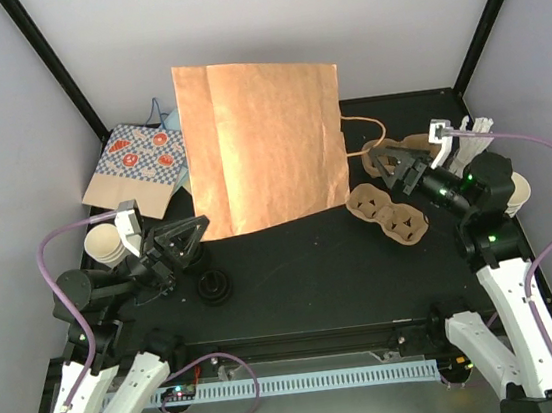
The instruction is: Pack the takeout coffee
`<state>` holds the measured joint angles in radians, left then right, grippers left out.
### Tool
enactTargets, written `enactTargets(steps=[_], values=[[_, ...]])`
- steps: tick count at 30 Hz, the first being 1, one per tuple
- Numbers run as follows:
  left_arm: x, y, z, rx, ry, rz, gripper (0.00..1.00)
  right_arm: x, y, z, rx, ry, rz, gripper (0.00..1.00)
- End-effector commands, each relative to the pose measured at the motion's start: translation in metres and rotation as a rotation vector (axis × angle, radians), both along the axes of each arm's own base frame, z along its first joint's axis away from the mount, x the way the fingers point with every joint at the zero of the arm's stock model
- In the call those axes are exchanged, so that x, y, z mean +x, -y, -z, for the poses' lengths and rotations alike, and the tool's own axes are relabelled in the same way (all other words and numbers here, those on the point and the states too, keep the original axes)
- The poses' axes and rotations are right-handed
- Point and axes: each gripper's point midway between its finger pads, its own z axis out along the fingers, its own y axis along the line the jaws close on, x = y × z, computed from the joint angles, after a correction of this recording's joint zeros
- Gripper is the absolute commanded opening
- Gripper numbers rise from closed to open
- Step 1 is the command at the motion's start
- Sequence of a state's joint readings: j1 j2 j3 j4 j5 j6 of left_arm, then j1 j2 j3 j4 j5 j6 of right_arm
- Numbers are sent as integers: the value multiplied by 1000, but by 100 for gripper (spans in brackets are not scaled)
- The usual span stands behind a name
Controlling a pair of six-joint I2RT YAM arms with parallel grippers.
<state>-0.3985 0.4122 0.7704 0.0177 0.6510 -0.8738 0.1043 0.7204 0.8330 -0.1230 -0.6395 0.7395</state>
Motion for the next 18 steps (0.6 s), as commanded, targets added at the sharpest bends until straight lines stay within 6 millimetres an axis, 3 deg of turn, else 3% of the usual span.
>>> enactTargets(steps=[1,7,11,18], values=[[-7,-4,-17,-36,53,-2,2,4,0,-26,23,49,0,80],[-8,-5,-19,-40,58,-2,2,28,13,-14,18,-54,105,72],[-7,-4,-16,-37,52,-1,2,33,13,-12,13,-57,112,67],[-4,-3,-12,-36,39,0,2,31,11,-23,-19,-32,94,31]])
